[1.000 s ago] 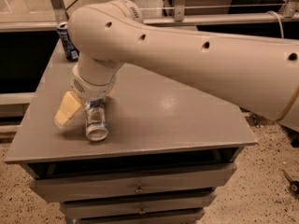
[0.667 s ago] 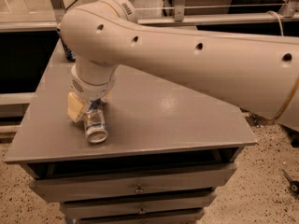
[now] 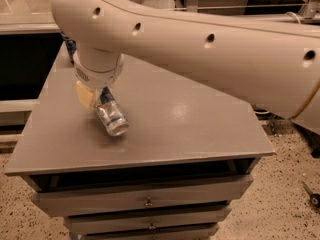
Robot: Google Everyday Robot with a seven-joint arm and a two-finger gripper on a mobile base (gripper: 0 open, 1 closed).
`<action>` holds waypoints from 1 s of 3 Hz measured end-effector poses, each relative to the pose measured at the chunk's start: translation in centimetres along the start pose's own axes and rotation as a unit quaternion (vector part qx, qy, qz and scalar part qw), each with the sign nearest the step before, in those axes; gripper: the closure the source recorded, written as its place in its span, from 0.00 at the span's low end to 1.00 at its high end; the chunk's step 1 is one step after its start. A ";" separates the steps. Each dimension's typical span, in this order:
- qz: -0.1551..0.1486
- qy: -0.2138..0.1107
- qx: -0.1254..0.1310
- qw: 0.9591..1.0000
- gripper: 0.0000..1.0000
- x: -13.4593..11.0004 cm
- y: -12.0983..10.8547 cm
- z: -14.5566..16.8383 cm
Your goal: Move redbull can near pepsi can
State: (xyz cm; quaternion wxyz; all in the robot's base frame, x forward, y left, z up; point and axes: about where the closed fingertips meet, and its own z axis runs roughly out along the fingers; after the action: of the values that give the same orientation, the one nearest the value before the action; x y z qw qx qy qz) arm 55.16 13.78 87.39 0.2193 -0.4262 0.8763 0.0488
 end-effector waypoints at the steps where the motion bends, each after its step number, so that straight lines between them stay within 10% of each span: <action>1: -0.036 -0.050 0.016 0.998 1.00 -1.6 -2.4 -3.1; 3: -0.088 -0.062 0.022 0.994 1.00 -2.0 -2.9 -3.8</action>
Offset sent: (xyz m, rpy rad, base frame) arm 0.0177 -0.0129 0.0394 0.0374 -0.1123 0.0659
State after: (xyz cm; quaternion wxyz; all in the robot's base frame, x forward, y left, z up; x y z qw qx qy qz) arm 57.16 12.38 91.91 0.2862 -0.4926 0.8210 0.0368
